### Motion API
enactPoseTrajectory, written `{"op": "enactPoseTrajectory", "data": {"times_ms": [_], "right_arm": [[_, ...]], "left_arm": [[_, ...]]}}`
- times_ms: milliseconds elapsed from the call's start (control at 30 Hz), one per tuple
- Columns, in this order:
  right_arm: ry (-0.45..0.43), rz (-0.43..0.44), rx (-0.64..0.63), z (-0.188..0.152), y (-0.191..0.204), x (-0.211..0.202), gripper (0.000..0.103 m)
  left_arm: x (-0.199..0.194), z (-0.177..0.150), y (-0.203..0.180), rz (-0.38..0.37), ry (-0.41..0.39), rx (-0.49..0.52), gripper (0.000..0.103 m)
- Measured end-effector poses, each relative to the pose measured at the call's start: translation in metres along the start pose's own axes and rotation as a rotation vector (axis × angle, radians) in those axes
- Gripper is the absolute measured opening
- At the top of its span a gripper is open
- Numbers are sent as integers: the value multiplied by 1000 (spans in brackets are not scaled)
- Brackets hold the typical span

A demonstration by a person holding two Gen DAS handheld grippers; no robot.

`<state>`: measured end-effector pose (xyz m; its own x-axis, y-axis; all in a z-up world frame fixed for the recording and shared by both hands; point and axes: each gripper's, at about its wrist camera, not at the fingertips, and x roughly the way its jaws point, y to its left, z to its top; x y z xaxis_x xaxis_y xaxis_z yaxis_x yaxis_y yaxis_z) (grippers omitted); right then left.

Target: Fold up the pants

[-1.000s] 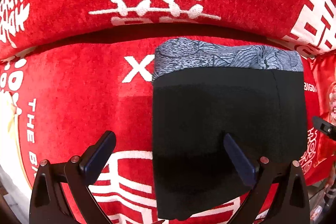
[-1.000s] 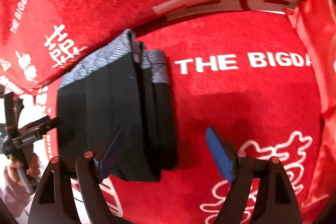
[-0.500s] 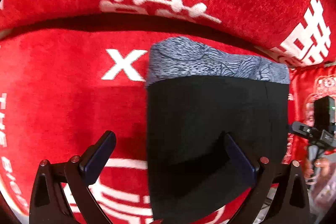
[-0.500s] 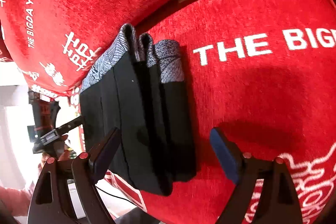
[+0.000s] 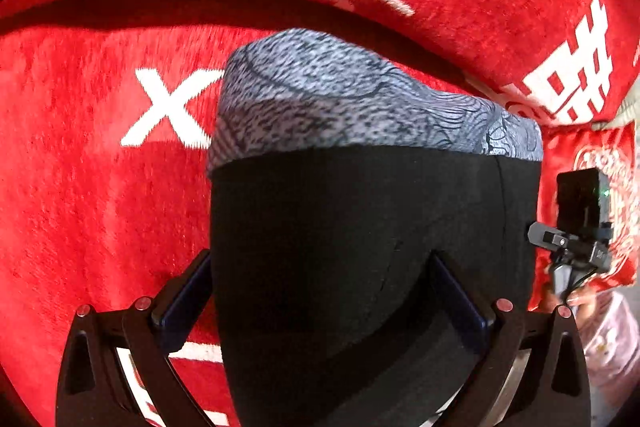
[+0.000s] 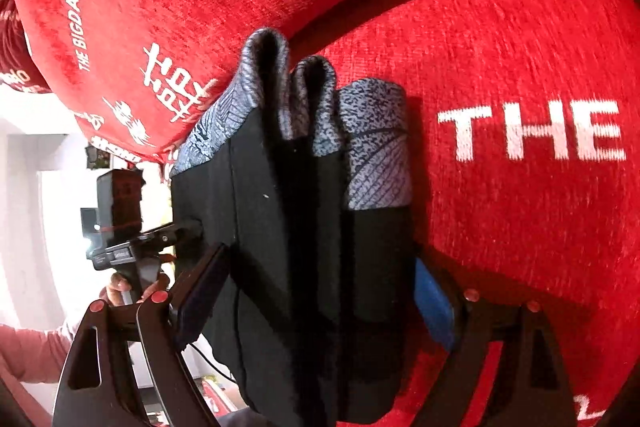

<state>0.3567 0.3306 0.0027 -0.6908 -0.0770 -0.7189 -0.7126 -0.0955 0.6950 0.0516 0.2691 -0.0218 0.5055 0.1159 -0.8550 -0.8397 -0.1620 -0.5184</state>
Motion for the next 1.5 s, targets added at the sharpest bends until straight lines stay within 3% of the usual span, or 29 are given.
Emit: {"op": "enactPoseTrajectory", "data": {"times_ms": [167, 233, 267, 300, 433, 600, 767, 1033, 1233, 1300, 1333, 1367, 1400, 1433, 1500], "right_arm": [[13, 28, 41, -1, -14, -11, 97], [28, 15, 47, 2, -12, -9, 97], [35, -1, 48, 3, -10, -9, 95], [31, -39, 56, 3, -7, -11, 80], [4, -25, 107, -4, -11, -21, 56], [-24, 60, 172, -13, -13, -43, 46], [-1, 86, 158, -26, 2, -55, 46], [38, 128, 165, -73, 25, -66, 46], [50, 110, 193, -115, 27, -51, 46], [54, 67, 211, -125, 16, -40, 49], [60, 29, 215, -127, 19, -31, 55], [69, -67, 218, -129, 16, -22, 61], [69, -140, 223, -129, 17, -17, 76], [58, -192, 239, -129, 16, -17, 82], [24, -248, 256, -129, 21, -27, 82]], "left_arm": [[0, -2, 3, -20, -4, -16, 103], [-10, -9, 0, -2, -51, 20, 93], [-15, -12, -6, -6, -77, 46, 79], [-20, -15, -14, 8, -99, 67, 75], [-31, -20, -28, 39, -136, 86, 64], [-53, -26, -38, 45, -146, 97, 61], [-71, -40, -56, 61, -144, 111, 61], [-103, -93, -59, 98, -129, 108, 61], [-83, -123, -31, 117, -87, 102, 61], [-65, -128, -22, 172, -74, 120, 66], [-57, -130, -19, 216, -68, 126, 73], [-55, -132, -16, 244, -100, 131, 86], [-57, -133, -15, 257, -119, 131, 87], [-58, -132, -16, 264, -114, 127, 87], [-68, -133, -21, 315, -126, 129, 87]]}}
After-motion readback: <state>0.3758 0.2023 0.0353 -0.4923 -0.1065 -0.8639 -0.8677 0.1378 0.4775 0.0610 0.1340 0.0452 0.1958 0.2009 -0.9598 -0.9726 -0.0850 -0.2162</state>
